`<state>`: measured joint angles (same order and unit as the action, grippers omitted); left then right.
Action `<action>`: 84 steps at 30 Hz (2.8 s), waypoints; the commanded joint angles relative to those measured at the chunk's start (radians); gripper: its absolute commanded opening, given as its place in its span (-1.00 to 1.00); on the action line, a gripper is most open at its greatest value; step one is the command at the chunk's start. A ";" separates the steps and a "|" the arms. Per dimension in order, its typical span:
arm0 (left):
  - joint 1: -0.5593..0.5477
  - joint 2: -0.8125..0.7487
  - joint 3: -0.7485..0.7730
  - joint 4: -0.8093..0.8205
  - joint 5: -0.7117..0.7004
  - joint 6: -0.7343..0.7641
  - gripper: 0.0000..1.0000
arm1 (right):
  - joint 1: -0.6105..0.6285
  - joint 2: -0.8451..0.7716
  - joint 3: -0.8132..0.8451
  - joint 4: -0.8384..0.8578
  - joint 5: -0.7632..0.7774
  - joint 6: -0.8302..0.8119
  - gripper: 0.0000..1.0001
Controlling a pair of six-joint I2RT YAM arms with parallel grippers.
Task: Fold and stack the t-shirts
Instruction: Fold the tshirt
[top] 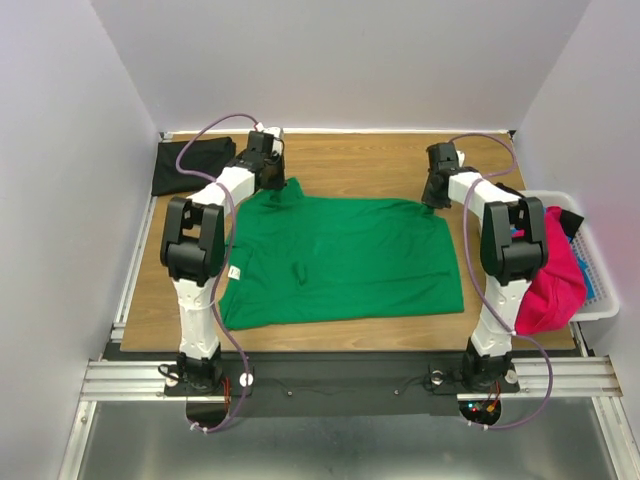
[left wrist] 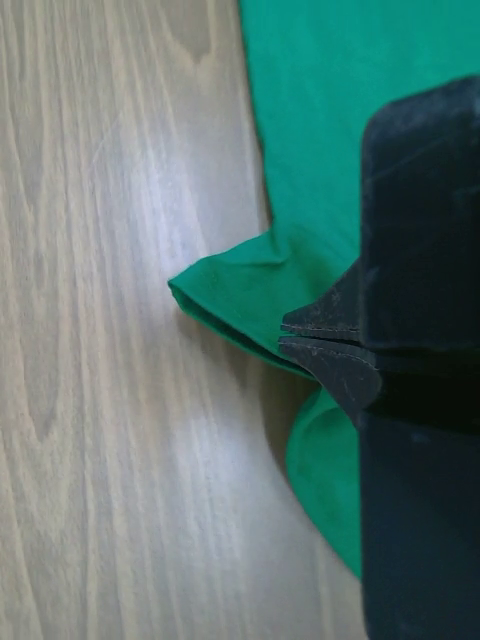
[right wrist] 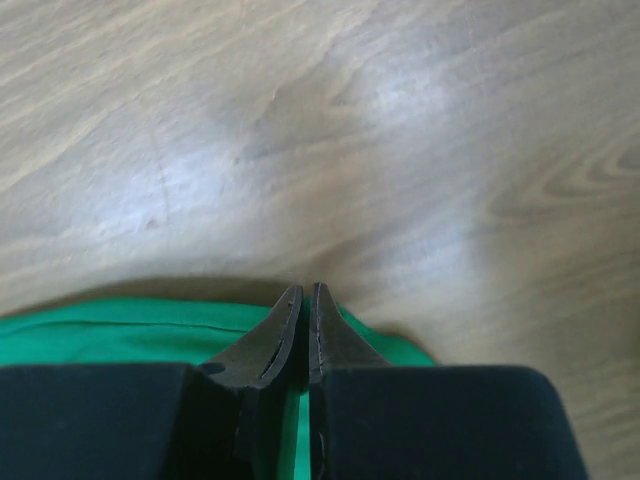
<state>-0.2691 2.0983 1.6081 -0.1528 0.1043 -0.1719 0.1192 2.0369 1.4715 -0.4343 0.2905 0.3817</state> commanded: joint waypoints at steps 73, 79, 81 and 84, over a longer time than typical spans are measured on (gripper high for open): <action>-0.147 -1.504 -1.145 -0.200 -0.282 -0.745 0.74 | 0.019 -0.748 -0.614 -0.060 0.128 0.152 0.66; -0.147 -1.430 -1.080 -0.111 -0.240 -0.701 0.97 | 0.023 -0.776 -0.562 -0.046 -0.147 0.128 1.00; -0.154 -1.303 -1.062 -0.004 -0.195 -0.658 0.97 | 0.049 -0.753 -0.553 -0.012 -0.264 0.112 1.00; -0.185 -1.111 -0.967 0.093 -0.172 -0.612 0.97 | 0.135 -0.676 -0.510 0.032 -0.286 0.083 1.00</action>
<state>-0.4240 0.8246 0.5423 -0.2123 -0.1123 -0.8604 0.1787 1.2945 0.8940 -0.4706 0.1310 0.5018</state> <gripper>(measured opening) 0.985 0.997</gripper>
